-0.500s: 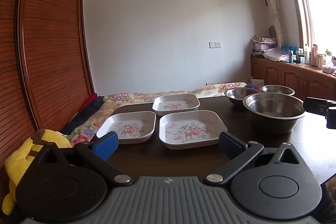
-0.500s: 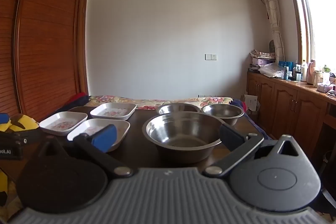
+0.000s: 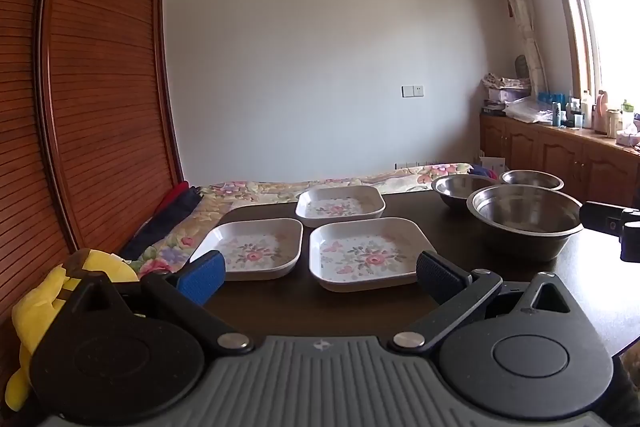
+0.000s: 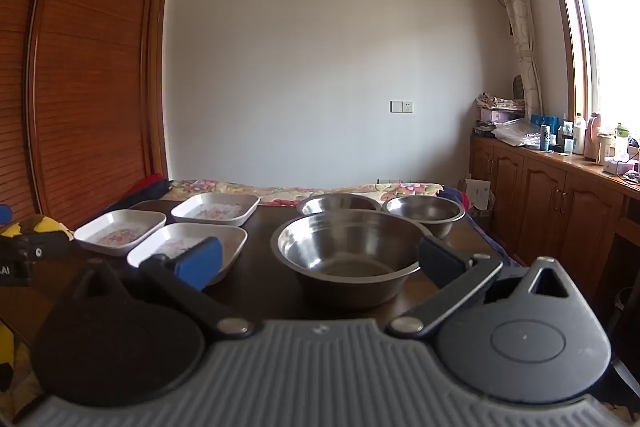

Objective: Organize plates and bowls

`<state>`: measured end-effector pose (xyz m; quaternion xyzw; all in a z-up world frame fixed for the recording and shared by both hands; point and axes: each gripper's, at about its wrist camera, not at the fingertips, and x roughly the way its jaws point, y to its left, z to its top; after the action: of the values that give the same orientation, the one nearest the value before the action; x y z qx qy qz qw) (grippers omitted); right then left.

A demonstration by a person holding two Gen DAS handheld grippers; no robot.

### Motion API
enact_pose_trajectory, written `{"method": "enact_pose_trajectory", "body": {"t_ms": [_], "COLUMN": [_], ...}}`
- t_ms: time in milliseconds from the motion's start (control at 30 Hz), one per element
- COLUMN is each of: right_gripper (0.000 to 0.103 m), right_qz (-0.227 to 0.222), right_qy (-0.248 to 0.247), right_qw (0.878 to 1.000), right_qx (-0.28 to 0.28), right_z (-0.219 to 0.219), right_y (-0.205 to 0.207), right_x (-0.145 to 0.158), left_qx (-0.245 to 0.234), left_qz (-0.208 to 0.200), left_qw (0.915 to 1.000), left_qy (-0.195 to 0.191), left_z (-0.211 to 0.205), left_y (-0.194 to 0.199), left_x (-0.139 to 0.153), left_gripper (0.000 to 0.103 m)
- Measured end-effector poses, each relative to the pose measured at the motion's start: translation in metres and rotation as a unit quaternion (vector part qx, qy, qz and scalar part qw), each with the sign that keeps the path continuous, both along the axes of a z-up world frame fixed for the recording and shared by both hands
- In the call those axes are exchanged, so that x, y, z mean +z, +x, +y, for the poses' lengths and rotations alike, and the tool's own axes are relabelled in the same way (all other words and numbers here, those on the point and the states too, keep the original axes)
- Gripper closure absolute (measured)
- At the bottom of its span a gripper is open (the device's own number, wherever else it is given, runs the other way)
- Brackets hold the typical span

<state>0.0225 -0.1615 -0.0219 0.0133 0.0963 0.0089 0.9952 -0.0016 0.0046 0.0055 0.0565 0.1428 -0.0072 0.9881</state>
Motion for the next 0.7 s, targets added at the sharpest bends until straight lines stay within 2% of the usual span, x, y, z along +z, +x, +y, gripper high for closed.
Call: {"method": "enact_pose_trajectory", "body": {"t_ms": [700], "right_gripper": [0.0], "right_qz": [0.001], "right_qy": [0.0], "right_qw": [1.0], "right_qx": [-0.001], "right_z": [0.0005], "right_y": [0.0001], "right_x": [0.0008], "left_qx": [-0.002], "left_qz": [0.002], "left_qw": [1.0], "left_qy": [0.0], "left_z": [0.0027], "left_y": [0.0009], "left_x": [-0.002], "left_gripper": [0.0]}}
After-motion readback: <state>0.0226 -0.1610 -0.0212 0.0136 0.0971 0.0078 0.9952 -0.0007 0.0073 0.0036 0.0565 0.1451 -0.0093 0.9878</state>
